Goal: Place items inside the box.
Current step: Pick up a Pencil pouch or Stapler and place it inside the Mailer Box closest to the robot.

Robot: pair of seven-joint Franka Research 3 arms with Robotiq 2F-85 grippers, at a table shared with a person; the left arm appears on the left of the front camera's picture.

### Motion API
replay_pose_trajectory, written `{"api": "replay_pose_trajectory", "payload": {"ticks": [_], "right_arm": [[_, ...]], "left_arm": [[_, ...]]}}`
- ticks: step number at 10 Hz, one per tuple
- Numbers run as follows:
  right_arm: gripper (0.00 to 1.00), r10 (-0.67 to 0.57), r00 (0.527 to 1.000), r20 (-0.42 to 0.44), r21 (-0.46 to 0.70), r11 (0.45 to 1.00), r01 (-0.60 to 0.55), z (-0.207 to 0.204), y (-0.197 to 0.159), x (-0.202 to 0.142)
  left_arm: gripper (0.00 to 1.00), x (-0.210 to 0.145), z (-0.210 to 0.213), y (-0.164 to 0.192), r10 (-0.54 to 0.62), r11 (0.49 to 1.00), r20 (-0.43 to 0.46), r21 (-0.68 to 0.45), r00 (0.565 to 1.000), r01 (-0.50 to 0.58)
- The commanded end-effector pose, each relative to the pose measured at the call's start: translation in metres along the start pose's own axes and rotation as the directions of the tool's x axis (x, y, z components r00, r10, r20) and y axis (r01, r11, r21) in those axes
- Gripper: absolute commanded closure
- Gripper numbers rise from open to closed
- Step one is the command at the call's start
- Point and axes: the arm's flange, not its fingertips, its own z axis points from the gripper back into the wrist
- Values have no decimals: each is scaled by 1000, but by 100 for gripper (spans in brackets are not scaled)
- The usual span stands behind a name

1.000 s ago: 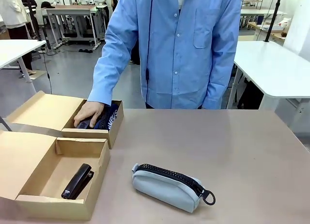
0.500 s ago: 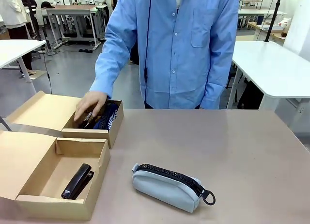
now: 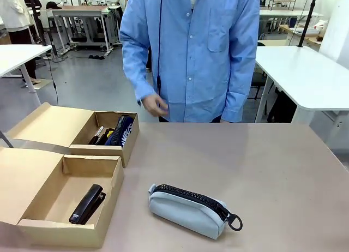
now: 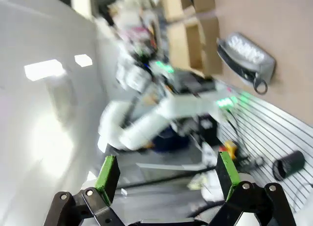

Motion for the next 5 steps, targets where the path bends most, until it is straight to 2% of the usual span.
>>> {"api": "replay_pose_trajectory", "payload": {"ticks": [1,2,3,4,5], "right_arm": [[0,217,908,-357,-180,938,-295,-119,31,0],[0,239,820,-519,-181,907,-379,-165,25,-3],[0,252,695,-674,-181,856,-485,-211,16,-17],[0,292,647,-704,-214,782,-585,-234,14,-28],[0,306,577,-757,-245,685,-686,-242,11,-42]], "left_arm": [[0,-1,-1,-1,-19,1000,13,-25,1000,19],[0,-1,-1,-1,-19,1000,13,-25,1000,19],[0,-1,-1,-1,-19,1000,13,-25,1000,19],[0,-1,-1,-1,-19,1000,13,-25,1000,19],[0,-1,-1,-1,-19,1000,13,-25,1000,19]]}}
